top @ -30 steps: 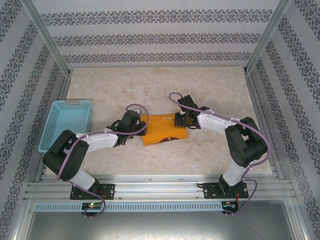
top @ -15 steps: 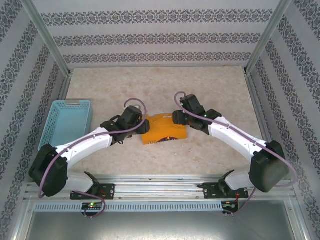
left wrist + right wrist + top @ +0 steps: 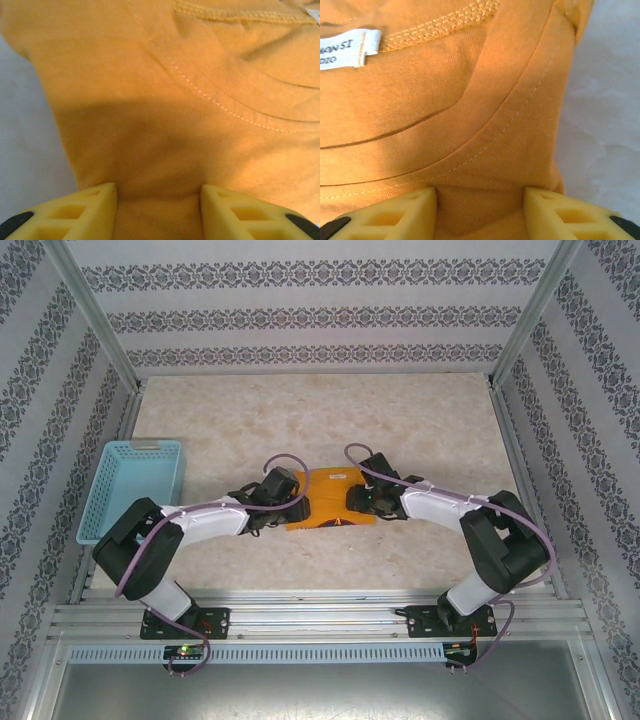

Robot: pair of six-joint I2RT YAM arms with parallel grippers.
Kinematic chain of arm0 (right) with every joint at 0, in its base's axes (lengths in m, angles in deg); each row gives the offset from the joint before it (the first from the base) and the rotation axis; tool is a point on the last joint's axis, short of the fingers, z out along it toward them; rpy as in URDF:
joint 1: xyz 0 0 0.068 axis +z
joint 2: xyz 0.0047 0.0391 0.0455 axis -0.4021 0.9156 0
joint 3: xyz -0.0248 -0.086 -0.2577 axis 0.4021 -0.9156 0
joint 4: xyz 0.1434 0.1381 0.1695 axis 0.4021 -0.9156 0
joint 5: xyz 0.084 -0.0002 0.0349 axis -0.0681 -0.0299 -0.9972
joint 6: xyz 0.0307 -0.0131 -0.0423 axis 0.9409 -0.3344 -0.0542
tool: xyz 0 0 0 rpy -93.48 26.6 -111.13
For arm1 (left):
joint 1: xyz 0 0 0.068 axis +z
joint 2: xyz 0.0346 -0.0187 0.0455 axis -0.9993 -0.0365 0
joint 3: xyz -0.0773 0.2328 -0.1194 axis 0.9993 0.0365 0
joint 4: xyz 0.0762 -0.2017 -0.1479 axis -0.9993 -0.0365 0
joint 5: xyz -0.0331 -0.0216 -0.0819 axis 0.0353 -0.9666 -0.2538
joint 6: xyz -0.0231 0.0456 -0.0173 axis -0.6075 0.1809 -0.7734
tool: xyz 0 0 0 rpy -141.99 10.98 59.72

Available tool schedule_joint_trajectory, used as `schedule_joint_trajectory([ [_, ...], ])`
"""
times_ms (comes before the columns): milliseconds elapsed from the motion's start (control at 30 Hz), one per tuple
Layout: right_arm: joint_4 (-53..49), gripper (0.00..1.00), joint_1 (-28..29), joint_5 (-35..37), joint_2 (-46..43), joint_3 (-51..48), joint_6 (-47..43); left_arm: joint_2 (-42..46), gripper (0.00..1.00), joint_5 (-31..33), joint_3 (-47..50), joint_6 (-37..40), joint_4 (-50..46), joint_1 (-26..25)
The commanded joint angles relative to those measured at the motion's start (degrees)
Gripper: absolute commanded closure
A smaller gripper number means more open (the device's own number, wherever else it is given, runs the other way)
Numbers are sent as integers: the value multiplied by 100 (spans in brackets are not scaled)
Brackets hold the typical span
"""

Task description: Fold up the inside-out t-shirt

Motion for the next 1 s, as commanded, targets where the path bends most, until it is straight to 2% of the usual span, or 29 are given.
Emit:
schedule_joint_trajectory([
  [0, -477, 47, 129, 453, -560, 252, -271, 591, 49, 220, -160, 125, -566, 113],
  [133, -1331, 34, 621, 1301, -994, 757, -548, 1627, 40, 743, -52, 368, -1120, 396],
  [233, -1554, 29, 941, 902, -769, 1033, -428, 2500, 30, 1152, 257, 558, -1370, 683],
  [400, -1855, 19, 1642, 1100, 326, 1569, -99, 3860, 13, 1784, 805, 665, -1449, 972],
  [500, -2151, 14, 1667, 1120, 1124, 1971, -18, 4550, 5, 1975, 1094, 670, -1390, 1002],
  [667, -2491, 13, 1077, 1209, 2103, 2637, -472, 5041, 0, 2050, 1308, 802, -1407, 1026],
  [833, -2743, 13, -45, 1061, 2582, 3305, -1311, 5095, 0, 2123, 1312, 808, -1617, 1042],
  [967, -3268, 12, -812, 1294, 2977, 4328, -1976, 5216, 0, 2269, 1370, 861, -1601, 1066],
])
